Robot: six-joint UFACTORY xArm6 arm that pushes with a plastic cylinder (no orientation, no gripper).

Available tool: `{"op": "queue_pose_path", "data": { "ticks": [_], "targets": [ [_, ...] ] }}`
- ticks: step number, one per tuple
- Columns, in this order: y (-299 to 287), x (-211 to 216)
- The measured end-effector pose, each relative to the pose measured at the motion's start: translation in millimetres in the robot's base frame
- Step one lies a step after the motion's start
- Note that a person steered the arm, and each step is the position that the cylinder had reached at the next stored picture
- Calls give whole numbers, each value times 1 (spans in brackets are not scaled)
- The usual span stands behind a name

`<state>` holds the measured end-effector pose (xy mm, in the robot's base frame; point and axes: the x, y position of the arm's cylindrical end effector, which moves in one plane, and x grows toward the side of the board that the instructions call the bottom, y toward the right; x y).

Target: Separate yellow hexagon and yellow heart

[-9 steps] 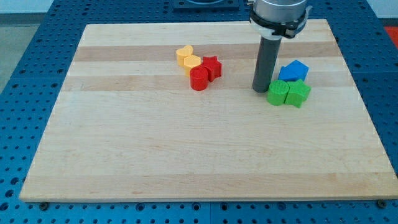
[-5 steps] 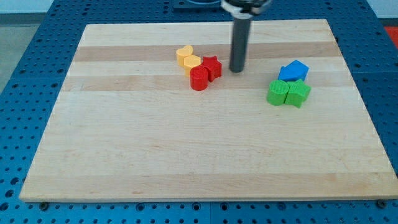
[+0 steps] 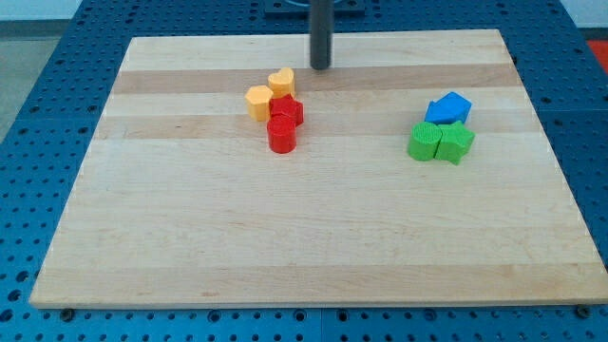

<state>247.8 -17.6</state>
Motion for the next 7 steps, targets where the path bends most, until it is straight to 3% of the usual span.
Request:
{"op": "queue_pose_path", "data": {
  "ticks": [1, 3, 5, 7],
  "targets": [
    [-54, -1],
    [-54, 17],
    [-54, 74],
    [-54, 79]
  ]
}}
